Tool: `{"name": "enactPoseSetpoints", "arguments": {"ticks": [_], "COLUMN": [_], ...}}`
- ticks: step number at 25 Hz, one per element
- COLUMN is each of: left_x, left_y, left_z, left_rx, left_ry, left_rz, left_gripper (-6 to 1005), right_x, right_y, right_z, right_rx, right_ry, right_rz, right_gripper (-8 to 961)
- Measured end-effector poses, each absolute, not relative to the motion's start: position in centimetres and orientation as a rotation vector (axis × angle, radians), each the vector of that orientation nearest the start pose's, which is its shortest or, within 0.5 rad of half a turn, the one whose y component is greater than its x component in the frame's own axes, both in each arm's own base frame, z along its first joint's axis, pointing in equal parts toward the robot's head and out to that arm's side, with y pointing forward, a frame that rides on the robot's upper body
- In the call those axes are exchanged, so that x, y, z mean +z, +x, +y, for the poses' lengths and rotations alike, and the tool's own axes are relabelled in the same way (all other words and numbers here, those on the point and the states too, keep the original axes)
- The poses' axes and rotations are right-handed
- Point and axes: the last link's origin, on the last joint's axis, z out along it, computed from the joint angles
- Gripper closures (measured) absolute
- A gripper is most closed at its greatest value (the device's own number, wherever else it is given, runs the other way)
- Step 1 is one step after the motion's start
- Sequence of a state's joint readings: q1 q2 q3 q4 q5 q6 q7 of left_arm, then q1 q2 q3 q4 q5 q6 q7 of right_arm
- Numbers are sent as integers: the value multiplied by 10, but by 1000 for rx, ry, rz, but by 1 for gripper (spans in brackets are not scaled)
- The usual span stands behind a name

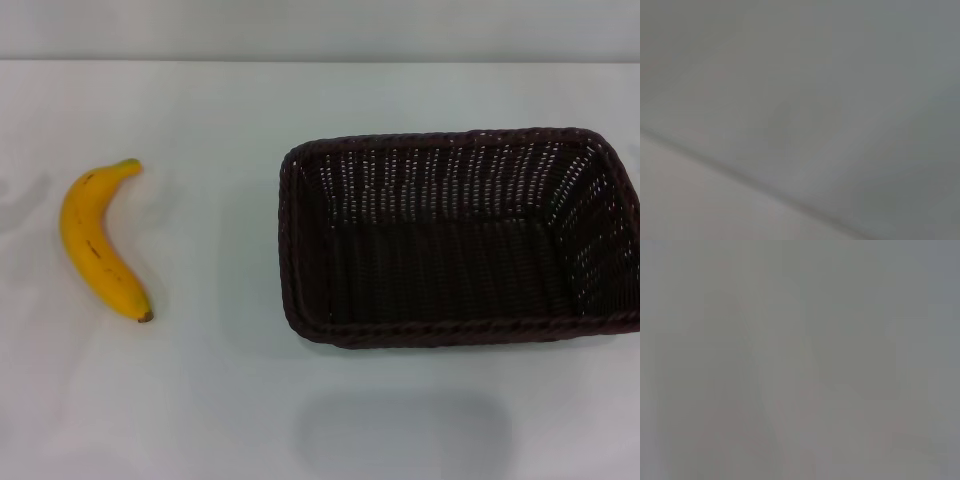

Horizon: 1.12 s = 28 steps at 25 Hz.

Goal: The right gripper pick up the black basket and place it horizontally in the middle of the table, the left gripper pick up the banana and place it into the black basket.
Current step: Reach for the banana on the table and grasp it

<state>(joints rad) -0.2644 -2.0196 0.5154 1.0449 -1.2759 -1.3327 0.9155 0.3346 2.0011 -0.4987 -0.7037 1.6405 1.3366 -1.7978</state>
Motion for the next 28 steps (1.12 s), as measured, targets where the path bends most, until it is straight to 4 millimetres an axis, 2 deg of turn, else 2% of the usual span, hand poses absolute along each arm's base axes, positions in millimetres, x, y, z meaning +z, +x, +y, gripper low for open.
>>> {"name": "enactPoseSetpoints", "arguments": {"ticks": [3, 9, 12, 15, 19, 22, 28], "left_x": [164, 183, 188, 188, 170, 148, 114], "left_y": [-336, -312, -301, -300, -291, -279, -274], "left_z": [319, 341, 351, 355, 368, 382, 392], "left_rx": [-741, -374, -164, 38, 236, 256, 250], "left_ry": [-1802, -1888, -1873, -1825, -1815, -1866, -1895], "left_rz": [-1558, -1768, -1819, -1849, -1842, -1843, -1901], "left_gripper": [192, 344, 338, 332, 289, 232, 118], "right_x": [121, 105, 99, 94, 88, 88, 80], "right_y": [347, 363, 363, 359, 359, 363, 364], "right_z": [323, 307, 305, 309, 305, 298, 297], "right_rx": [905, 901, 904, 915, 926, 923, 910], "right_ry": [-1844, -1761, -1759, -1775, -1764, -1742, -1747], "right_rz": [650, 614, 607, 602, 582, 577, 573], "right_gripper": [191, 191, 192, 192, 192, 192, 193]}}
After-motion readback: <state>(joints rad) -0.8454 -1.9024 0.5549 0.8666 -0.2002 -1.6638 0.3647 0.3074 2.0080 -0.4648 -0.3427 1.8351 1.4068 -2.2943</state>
